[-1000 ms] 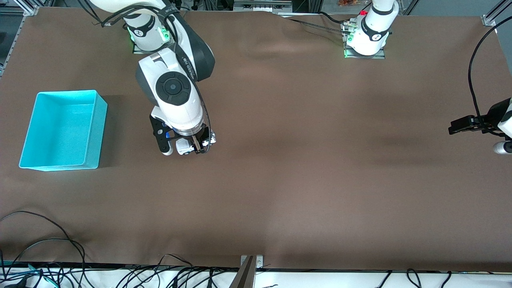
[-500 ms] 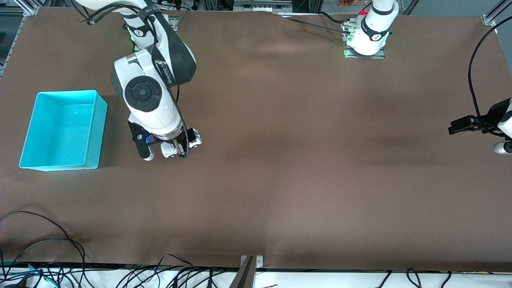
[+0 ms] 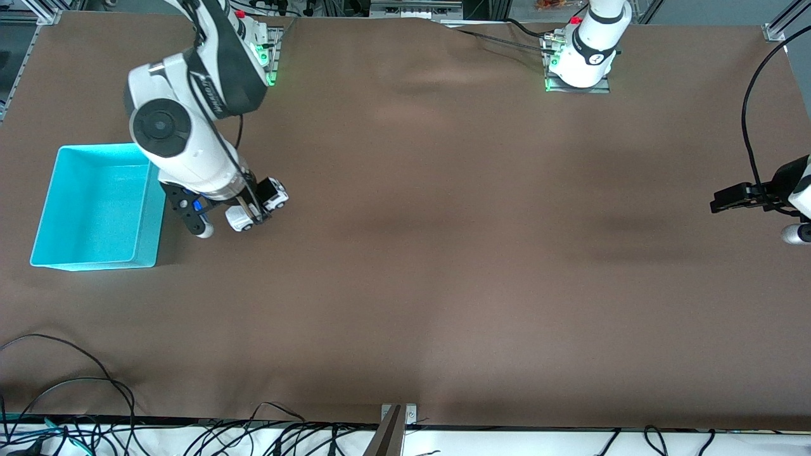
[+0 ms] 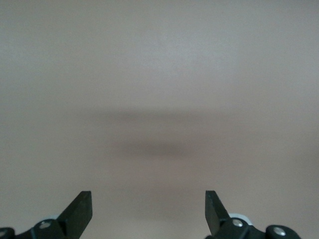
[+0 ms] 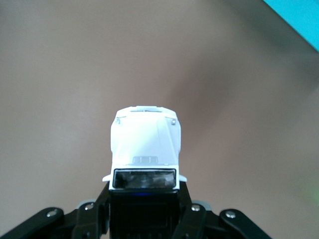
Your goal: Wind and store white jeep toy
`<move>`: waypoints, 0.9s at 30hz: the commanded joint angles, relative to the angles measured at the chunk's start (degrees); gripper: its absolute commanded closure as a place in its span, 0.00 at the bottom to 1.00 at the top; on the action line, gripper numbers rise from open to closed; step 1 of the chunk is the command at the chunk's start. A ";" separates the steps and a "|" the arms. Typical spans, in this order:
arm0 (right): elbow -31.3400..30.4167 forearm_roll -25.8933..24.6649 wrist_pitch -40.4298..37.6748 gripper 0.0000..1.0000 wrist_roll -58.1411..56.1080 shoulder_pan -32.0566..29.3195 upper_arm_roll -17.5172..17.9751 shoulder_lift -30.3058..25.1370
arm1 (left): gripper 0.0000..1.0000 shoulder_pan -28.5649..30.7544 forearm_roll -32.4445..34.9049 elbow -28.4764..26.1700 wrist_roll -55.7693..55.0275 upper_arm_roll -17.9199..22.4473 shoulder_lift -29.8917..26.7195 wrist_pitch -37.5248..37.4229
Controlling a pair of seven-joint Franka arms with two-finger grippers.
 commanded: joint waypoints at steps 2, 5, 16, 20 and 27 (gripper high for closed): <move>-10.25 2.79 1.96 1.00 -9.93 -4.60 0.57 -8.92 | 0.00 0.04 -1.26 -0.12 1.11 0.16 -0.18 0.21; -12.80 2.88 2.13 1.00 -14.32 -6.71 0.66 -10.51 | 0.00 0.04 -1.26 -0.12 1.11 0.16 -0.18 0.21; -20.71 3.32 3.71 1.00 -30.32 -13.65 0.49 -14.55 | 0.00 0.04 -1.35 -0.12 1.11 0.16 -0.10 0.30; -23.52 3.23 3.98 1.00 -36.65 -16.56 0.40 -16.31 | 0.00 -0.04 -1.26 -0.12 1.11 0.16 -0.10 0.30; -26.86 2.00 5.73 1.00 -46.14 -20.33 -1.18 -16.31 | 0.00 0.04 -1.26 -0.12 1.11 0.07 -0.01 0.30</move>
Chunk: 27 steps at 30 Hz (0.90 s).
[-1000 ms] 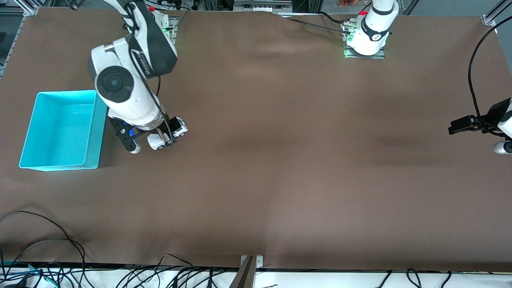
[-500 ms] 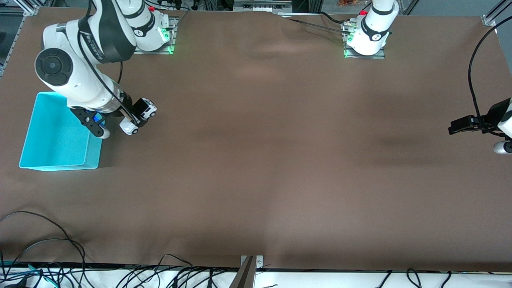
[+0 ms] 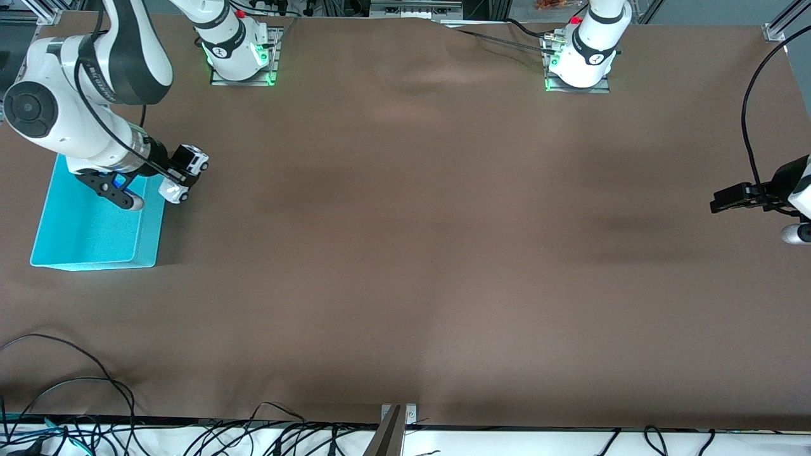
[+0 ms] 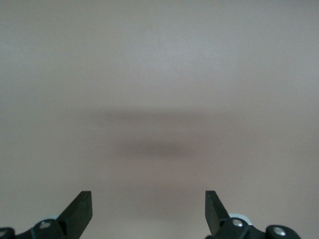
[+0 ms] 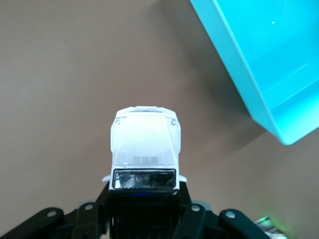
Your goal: Wind and store white jeep toy
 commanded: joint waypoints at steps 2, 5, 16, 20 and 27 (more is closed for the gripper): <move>-6.10 0.12 4.97 1.00 -10.40 -3.14 -2.44 -2.71 | 0.00 0.06 -1.26 -0.12 1.11 0.07 -0.02 0.30; -7.77 -0.49 7.53 1.00 -14.45 -3.14 -5.25 -2.71 | 0.00 0.06 -1.26 -0.21 1.11 0.16 -0.02 0.30; -8.22 -3.48 9.99 1.00 -27.11 -3.23 -14.12 -2.00 | 0.00 0.06 -1.35 -0.12 1.11 0.16 0.16 0.30; -8.22 -7.34 13.58 1.00 -30.80 -3.23 -17.99 1.41 | 0.00 0.06 -1.26 -0.12 1.11 0.07 0.24 0.30; -9.18 -7.88 22.29 1.00 -33.96 -3.50 -23.62 5.90 | 0.00 -0.03 -1.26 -0.12 1.11 0.07 0.24 0.30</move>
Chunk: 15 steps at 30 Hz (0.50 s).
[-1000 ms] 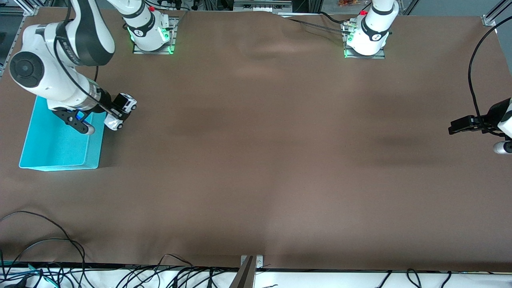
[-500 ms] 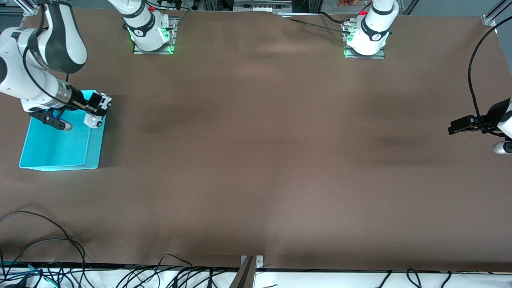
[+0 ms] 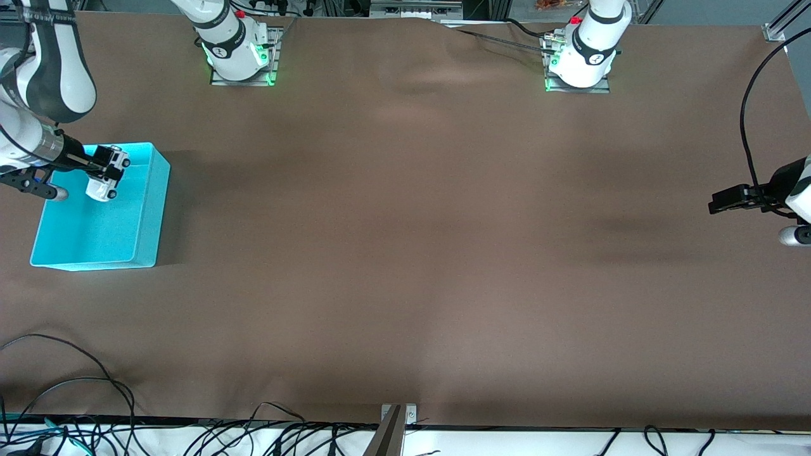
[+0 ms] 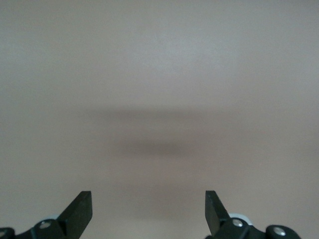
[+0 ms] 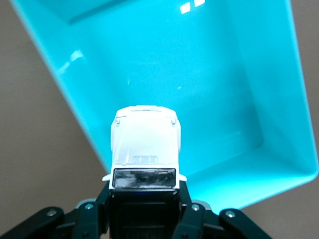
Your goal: Wind and store white jeep toy
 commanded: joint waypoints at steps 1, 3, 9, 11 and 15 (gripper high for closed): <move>-0.79 -1.19 5.99 1.00 -4.27 -0.12 -3.94 3.60 | 0.00 0.06 -1.26 -0.12 1.11 0.16 -0.22 0.30; -0.61 -1.19 6.34 1.00 -4.90 -0.12 -4.03 4.48 | 0.00 0.06 -1.35 -0.12 1.11 0.16 -0.22 0.30; -0.61 -1.28 8.45 1.00 -4.90 -1.08 -4.56 7.91 | 0.00 0.06 -1.26 -0.21 1.11 0.07 -0.22 0.30; -0.61 -1.37 8.80 1.00 -4.90 -1.43 -4.65 9.40 | 0.00 0.06 -1.35 -0.12 1.11 0.07 -0.22 0.30; -0.61 -1.37 11.87 1.00 -4.90 -2.75 -4.65 12.74 | 0.00 0.06 -1.26 -0.12 1.11 0.07 -0.22 0.30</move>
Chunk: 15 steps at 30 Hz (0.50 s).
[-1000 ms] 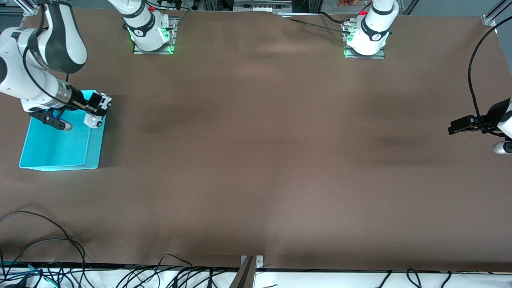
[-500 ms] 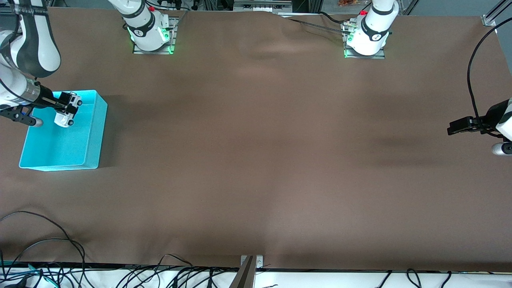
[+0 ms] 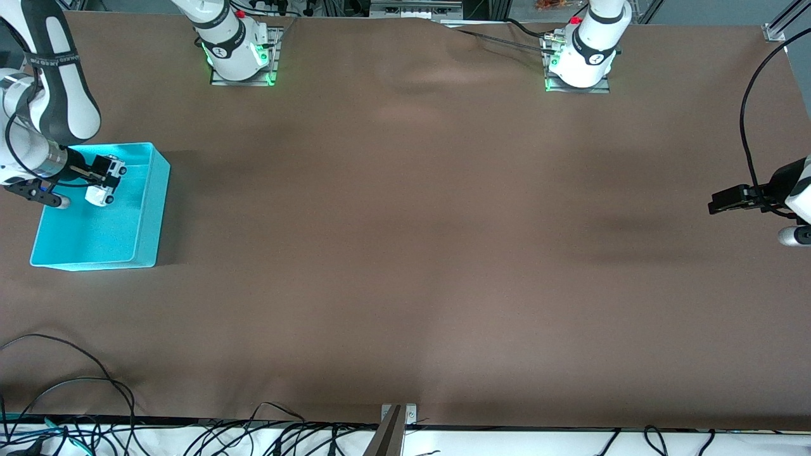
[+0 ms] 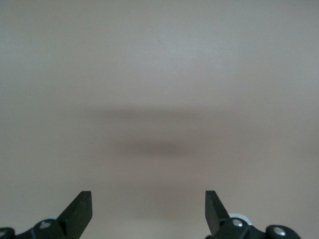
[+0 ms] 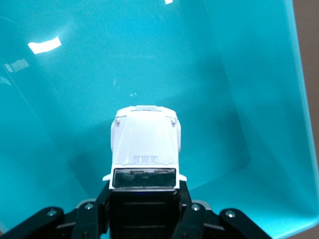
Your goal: Wind and store white jeep toy
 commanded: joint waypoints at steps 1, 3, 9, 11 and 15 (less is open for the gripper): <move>0.04 -1.28 4.15 1.00 -0.61 -2.27 -0.08 3.71 | 0.00 0.06 -1.26 -0.12 1.11 0.07 -0.25 0.30; 0.22 -2.42 5.47 1.00 -0.69 -3.24 -0.08 4.68 | 0.00 0.06 -1.26 -0.12 1.11 0.07 -0.25 0.30; 1.27 -6.38 9.60 1.00 -0.69 -5.70 -0.08 8.63 | 0.00 -0.03 -1.26 -0.12 1.11 0.07 -0.25 0.30; 1.27 -6.47 10.04 1.00 -0.69 -6.66 -0.08 9.34 | 0.00 0.06 -1.26 -0.12 1.11 0.07 -0.25 0.30; 1.27 -6.56 10.04 1.00 -0.78 -7.37 -0.08 10.22 | 0.00 0.06 -1.26 -0.12 1.11 0.07 -0.25 0.30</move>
